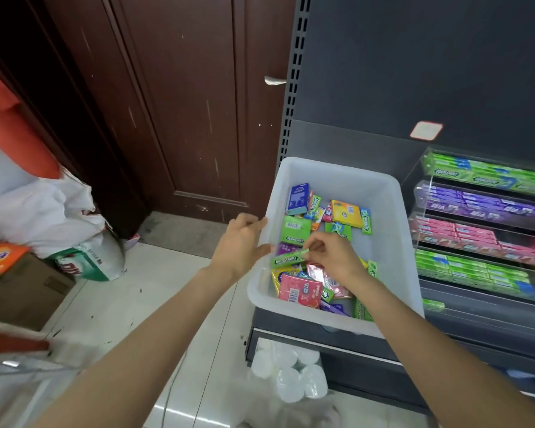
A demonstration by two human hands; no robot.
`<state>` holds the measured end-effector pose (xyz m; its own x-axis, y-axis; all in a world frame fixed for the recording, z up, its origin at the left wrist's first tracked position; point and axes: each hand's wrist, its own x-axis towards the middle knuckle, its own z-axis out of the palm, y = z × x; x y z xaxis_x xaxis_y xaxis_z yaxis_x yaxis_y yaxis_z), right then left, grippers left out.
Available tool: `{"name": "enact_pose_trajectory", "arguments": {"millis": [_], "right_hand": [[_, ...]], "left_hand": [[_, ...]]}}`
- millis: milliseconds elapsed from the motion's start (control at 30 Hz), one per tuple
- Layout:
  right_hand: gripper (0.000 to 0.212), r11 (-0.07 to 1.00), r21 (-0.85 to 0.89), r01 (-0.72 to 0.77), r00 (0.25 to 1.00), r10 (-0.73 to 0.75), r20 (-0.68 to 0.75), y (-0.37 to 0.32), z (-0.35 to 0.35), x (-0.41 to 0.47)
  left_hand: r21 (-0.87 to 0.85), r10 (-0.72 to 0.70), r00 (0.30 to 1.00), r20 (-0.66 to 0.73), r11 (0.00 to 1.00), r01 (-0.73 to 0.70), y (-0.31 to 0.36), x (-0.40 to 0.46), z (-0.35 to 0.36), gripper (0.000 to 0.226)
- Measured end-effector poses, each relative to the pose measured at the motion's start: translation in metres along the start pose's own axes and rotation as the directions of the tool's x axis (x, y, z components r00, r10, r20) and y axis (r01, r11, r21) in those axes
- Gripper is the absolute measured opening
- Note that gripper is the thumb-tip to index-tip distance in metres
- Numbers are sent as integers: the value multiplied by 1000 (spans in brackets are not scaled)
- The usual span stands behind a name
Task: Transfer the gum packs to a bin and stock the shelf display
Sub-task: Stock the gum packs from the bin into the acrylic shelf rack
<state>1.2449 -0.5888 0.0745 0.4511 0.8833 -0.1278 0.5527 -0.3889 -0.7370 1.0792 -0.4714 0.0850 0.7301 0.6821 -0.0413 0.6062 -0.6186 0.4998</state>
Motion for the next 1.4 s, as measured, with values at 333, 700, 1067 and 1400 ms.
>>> {"name": "enact_pose_trajectory", "arguments": {"millis": [333, 700, 1067, 1400], "right_hand": [[18, 958, 285, 43, 996, -17, -92, -2, -22, -15], [29, 920, -379, 100, 992, -62, 112, 25, 6, -12], [20, 853, -507, 126, 976, -15, 218, 11, 4, -2], [18, 920, -391, -11, 951, 131, 280, 6, 6, 15]], "left_hand": [[45, 254, 965, -68, 967, -251, 38, 4, 6, 31], [-95, 89, 977, -192, 990, -109, 15, -12, 8, 25], [-89, 77, 987, -139, 992, -90, 16, -16, 5, 29], [-101, 77, 991, -113, 991, -88, 14, -16, 3, 28]]}}
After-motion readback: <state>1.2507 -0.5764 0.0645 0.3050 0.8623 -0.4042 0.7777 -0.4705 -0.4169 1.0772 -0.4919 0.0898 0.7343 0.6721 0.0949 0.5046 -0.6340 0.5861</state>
